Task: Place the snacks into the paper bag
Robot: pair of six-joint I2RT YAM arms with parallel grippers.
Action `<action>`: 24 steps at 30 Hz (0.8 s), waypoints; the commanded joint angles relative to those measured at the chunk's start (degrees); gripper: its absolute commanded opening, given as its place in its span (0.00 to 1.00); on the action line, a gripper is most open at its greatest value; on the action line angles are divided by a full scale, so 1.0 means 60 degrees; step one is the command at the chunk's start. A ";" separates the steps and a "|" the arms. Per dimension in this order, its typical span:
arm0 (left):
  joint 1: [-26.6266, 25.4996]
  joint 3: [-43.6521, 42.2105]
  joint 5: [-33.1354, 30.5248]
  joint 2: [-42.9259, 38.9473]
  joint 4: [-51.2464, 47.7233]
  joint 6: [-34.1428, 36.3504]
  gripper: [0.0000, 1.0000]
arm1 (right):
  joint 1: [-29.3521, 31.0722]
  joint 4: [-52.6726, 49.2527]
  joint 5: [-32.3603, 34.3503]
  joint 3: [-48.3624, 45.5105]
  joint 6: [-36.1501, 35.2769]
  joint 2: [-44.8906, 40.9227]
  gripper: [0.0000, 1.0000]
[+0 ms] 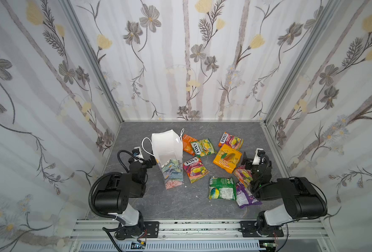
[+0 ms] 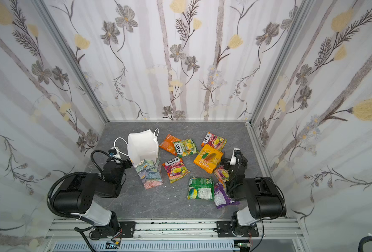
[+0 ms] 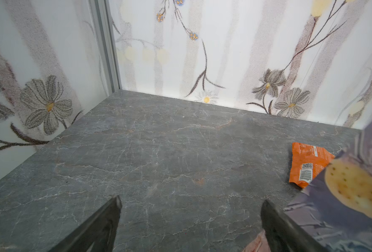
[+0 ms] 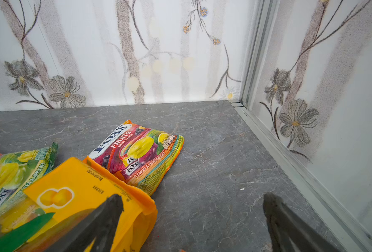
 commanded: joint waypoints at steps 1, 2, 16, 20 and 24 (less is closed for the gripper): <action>0.0016 0.0062 -0.0055 0.0012 0.0409 0.0006 1.00 | 0.0005 0.0181 -0.0133 0.0056 -0.0078 -0.0013 1.00; 0.0014 0.0045 -0.0048 0.0009 0.0409 0.0018 1.00 | 0.0005 0.0168 -0.0127 0.0063 -0.0076 -0.0013 1.00; 0.0012 0.0080 -0.0048 0.0015 0.0386 -0.0007 1.00 | -0.0316 -0.0229 -0.0531 0.0242 0.0172 -0.0006 1.00; 0.0016 0.0074 -0.0045 0.0011 0.0380 -0.0004 1.00 | -0.0315 -0.0235 -0.0535 0.0242 0.0171 -0.0013 1.00; 0.0012 0.0076 -0.0049 0.0009 0.0384 -0.0008 1.00 | -0.0316 -0.0212 -0.0528 0.0242 0.0172 -0.0013 1.00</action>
